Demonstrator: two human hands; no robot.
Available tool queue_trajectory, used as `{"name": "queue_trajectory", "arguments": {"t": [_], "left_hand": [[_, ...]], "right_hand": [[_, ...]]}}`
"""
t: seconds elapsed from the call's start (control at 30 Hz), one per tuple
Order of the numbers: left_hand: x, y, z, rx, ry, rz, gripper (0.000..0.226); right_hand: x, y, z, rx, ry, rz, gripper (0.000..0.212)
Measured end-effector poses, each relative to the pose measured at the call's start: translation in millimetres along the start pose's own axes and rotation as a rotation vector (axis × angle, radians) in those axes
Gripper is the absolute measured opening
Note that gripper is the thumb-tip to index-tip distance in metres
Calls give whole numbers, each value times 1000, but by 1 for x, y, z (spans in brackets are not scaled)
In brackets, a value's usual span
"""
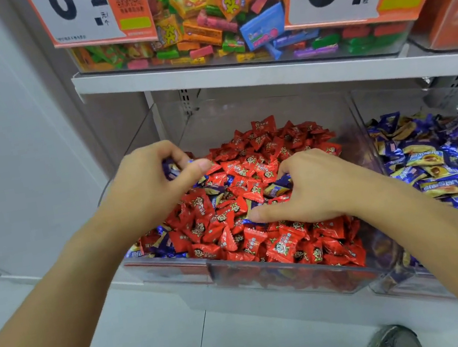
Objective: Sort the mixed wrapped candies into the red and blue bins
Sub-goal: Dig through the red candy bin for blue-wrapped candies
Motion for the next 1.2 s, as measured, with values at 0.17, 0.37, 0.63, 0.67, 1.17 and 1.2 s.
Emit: {"name": "queue_trajectory", "arguments": {"t": [0.17, 0.37, 0.63, 0.67, 1.17, 1.2], "left_hand": [[-5, -3, -16, -74, -26, -4, 46], [-4, -2, -16, -34, -19, -57, 34], [14, 5, -6, 104, 147, -212, 12], [16, 7, -6, 118, 175, -207, 14], [33, 21, -6, 125, 338, -316, 23], [31, 19, -8, 116, 312, -283, 21]], "right_hand": [[6, 3, -11, -11, 70, 8, 62], [8, 4, -18, -144, 165, 44, 20], [14, 5, -23, -236, 9, -34, 46], [15, 6, -23, -249, 17, -20, 39], [0, 4, 3, -201, 357, 134, 17], [0, 4, 4, -195, 367, 144, 17]]}}
Point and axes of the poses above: each hand's wrist, its own y-axis towards the middle knuckle, its own x-axis out of the palm, z = x × y, the point moved 3 cm from there along y, towards the middle knuckle, and after that the axes turned 9 degrees about y, right-handed, at the moved point
